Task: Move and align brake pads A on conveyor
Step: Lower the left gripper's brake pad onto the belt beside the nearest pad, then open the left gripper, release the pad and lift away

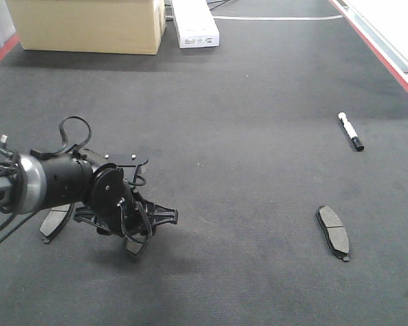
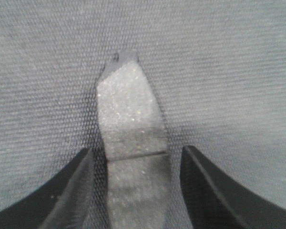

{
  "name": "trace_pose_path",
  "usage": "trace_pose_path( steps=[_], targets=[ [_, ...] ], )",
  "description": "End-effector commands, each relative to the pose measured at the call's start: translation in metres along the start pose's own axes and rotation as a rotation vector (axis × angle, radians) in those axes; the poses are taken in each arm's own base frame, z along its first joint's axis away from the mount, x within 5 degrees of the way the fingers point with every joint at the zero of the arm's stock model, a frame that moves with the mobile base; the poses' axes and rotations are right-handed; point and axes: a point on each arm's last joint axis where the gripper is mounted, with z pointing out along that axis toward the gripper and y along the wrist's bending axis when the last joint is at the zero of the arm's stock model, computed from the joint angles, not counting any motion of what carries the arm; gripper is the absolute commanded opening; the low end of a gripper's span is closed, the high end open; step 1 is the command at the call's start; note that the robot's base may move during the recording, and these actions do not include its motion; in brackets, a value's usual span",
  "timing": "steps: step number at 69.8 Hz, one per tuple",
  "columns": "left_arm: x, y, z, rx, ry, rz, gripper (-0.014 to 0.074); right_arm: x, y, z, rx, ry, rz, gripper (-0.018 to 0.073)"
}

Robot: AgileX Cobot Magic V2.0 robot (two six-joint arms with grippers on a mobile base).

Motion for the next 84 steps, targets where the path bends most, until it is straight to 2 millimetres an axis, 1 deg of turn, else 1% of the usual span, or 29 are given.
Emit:
trace_pose_path(
  steps=[1,11,25,40,46,58,70,76,84],
  targets=[
    [-0.018,-0.006,-0.045,0.077,-0.16,0.008,0.0409,-0.017,0.001,-0.005,-0.005,-0.12,-0.012,-0.0002],
    [-0.021,-0.004,-0.082,0.104,-0.261,0.037,0.0409,-0.017,0.001,-0.005,-0.005,-0.12,-0.012,-0.0002],
    [-0.017,0.005,-0.136,0.084,-0.389,0.113,0.0409,-0.017,0.001,-0.005,-0.005,-0.12,-0.012,-0.0002],
    [-0.004,0.017,-0.201,0.118,-0.55,0.118,0.0409,-0.017,0.001,-0.005,-0.005,-0.12,-0.012,-0.0002],
    [0.006,0.023,-0.221,0.135,-0.617,0.129,0.0409,-0.017,0.001,-0.005,-0.005,-0.12,-0.012,-0.0002],
    [0.04,0.041,-0.239,0.152,-0.706,0.15,0.0409,-0.017,0.001,-0.005,-0.005,-0.12,-0.012,-0.0002],
    [0.084,0.063,-0.258,0.189,-0.808,0.152,0.0409,-0.017,0.001,-0.005,-0.005,-0.12,-0.012,-0.0002],
    [0.104,0.073,-0.262,0.178,-0.874,0.202,0.0409,-0.017,0.001,-0.005,-0.005,-0.12,-0.012,-0.0002],
    [0.127,0.083,-0.257,0.165,-0.945,0.285,0.0409,-0.017,0.001,-0.005,-0.005,-0.12,-0.012,-0.0002]
  ],
)
